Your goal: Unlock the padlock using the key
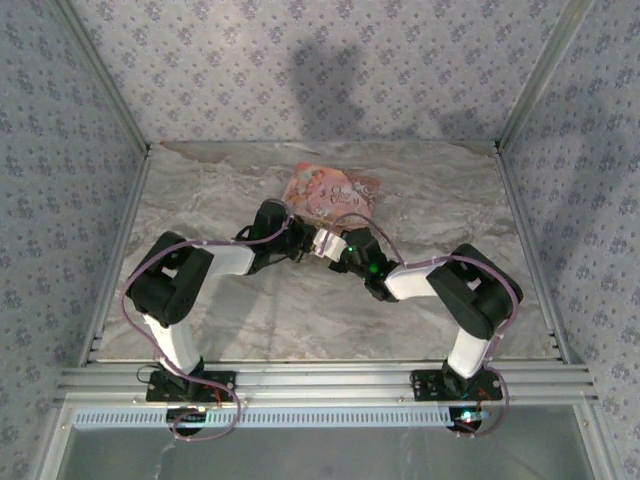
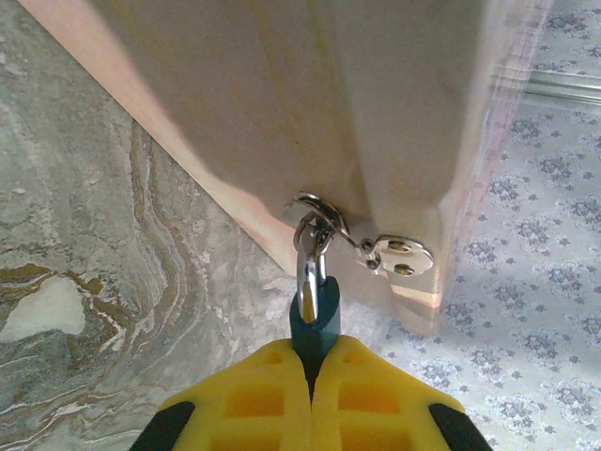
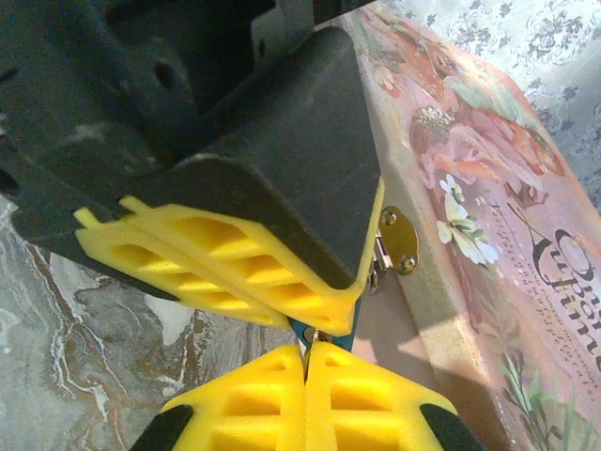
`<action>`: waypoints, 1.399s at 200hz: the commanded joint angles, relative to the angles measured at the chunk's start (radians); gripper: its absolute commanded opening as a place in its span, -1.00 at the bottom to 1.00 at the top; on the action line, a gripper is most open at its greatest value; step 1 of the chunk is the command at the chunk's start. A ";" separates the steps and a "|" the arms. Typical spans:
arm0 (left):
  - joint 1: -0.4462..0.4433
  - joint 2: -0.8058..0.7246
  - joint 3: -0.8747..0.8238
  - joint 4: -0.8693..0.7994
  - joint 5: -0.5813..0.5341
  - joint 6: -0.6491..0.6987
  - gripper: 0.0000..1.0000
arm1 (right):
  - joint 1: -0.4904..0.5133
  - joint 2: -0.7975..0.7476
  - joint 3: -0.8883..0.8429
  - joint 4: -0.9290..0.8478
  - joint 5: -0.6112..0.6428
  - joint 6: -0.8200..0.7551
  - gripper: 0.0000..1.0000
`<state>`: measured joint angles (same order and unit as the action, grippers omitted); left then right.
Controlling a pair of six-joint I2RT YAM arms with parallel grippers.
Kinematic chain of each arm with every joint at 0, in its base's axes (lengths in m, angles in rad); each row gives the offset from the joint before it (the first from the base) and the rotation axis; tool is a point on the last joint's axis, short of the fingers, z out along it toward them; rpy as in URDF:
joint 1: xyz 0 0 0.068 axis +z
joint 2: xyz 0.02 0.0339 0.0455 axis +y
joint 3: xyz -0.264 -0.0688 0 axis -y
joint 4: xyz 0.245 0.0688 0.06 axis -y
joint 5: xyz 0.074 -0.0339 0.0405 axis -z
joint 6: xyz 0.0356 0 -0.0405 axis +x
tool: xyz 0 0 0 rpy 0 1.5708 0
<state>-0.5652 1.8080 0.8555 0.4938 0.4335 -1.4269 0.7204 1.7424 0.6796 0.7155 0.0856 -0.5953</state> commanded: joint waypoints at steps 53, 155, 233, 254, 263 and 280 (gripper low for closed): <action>-0.015 -0.022 0.015 0.020 0.027 0.002 -0.99 | -0.015 -0.008 0.011 0.041 0.015 0.338 -1.00; -0.005 -0.056 0.018 -0.058 -0.003 0.073 -0.47 | -0.041 -0.012 -0.033 0.012 -0.098 0.677 -1.00; 0.070 -0.194 -0.010 -0.226 -0.053 0.193 0.23 | -0.143 -0.029 -0.073 0.042 -0.322 1.056 -1.00; 0.120 -0.232 0.001 -0.291 -0.058 0.255 0.36 | -0.177 -0.012 -0.079 0.054 -0.393 1.191 -1.00; 0.145 -0.241 0.013 -0.324 -0.059 0.294 0.42 | -0.186 -0.001 -0.079 0.051 -0.409 1.241 -1.00; 0.198 -0.243 0.057 -0.415 -0.064 0.395 0.56 | -0.197 0.020 -0.081 0.065 -0.436 1.322 -1.00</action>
<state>-0.4263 1.5913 0.8589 0.2329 0.3920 -1.1893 0.5419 1.7412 0.6144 0.7654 -0.2794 0.5331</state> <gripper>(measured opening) 0.752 0.036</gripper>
